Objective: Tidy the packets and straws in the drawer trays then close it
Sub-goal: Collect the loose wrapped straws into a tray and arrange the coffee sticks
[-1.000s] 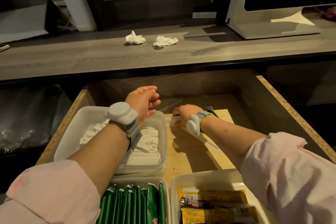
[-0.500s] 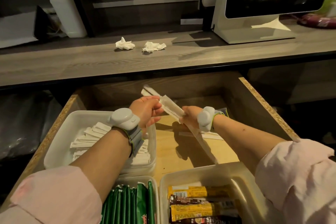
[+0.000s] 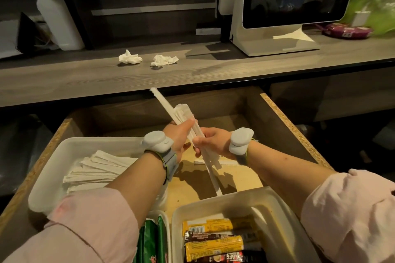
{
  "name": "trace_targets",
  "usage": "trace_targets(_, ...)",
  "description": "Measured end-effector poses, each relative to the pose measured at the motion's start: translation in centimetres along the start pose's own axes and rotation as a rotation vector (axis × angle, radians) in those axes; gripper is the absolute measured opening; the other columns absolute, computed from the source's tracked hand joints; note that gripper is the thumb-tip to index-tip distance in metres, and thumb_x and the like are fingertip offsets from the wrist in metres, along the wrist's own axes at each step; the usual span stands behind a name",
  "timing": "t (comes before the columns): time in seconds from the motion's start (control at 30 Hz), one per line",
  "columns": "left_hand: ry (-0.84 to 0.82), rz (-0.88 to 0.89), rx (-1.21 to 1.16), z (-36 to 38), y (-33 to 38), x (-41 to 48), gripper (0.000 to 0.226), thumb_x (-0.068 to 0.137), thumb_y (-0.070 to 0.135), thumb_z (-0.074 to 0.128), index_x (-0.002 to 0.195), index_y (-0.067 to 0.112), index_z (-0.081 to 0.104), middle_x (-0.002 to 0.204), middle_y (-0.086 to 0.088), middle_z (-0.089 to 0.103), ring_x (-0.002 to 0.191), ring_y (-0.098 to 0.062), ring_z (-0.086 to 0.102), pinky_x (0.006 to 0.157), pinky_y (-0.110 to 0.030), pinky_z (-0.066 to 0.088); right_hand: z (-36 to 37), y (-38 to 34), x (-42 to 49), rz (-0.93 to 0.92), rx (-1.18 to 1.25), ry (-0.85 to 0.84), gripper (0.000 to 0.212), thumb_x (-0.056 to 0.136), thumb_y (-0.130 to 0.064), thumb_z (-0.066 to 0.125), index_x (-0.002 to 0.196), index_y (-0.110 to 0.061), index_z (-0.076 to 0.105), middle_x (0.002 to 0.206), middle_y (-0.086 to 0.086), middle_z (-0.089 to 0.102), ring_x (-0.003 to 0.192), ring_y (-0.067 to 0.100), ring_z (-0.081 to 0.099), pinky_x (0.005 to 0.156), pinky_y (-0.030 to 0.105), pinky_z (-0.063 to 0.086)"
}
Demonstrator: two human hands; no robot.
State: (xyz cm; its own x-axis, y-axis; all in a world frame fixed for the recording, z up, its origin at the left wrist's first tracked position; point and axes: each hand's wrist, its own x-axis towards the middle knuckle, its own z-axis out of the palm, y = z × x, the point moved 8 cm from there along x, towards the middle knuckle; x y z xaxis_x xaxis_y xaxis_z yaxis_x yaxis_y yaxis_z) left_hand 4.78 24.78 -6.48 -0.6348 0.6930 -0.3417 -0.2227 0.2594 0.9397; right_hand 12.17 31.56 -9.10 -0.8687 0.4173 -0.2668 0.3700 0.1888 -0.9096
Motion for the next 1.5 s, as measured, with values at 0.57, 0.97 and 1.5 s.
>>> trace_targets(0.57, 0.138, 0.326, 0.009, -1.4, 4.2, 0.1, 0.02, 0.099, 0.019, 0.042, 0.084, 0.017, 0.056, 0.078, -0.003, 0.061, 0.071, -0.011, 0.064, 0.073, -0.032, 0.051, 0.5, 2.9, 0.9, 0.067, -0.431, 0.011, 0.023, 0.09, -0.025, 0.061, 0.094, -0.004, 0.071, 0.075, 0.0, 0.061, 0.062, 0.008, 0.052, 0.054, 0.011, 0.041)
trace_targets(0.97, 0.094, 0.217, 0.093, -1.9, 3.0, 0.6, 0.024, 0.095, 0.039, 0.047, 0.09, 0.016, 0.048, 0.058, -0.001, 0.043, 0.051, -0.014, 0.043, 0.052, -0.028, 0.041, 2.7, 1.8, 0.9, -0.257, -1.077, -0.205, 0.045, 0.078, -0.038, 0.072, 0.122, -0.033, 0.063, 0.124, 0.005, 0.057, 0.113, 0.025, 0.054, 0.092, 0.032, 0.046)
trace_targets(1.5, 0.135, 0.1, 0.009, -2.7, 0.6, 1.3, 0.017, 0.098, 0.017, 0.042, 0.084, 0.023, 0.051, 0.067, -0.002, 0.046, 0.058, -0.014, 0.047, 0.058, -0.028, 0.044, -5.6, 6.0, 1.4, 0.259, -1.014, 0.043, 0.034, 0.079, -0.029, 0.068, 0.11, -0.014, 0.063, 0.102, 0.009, 0.069, 0.086, 0.025, 0.065, 0.08, 0.038, 0.055)
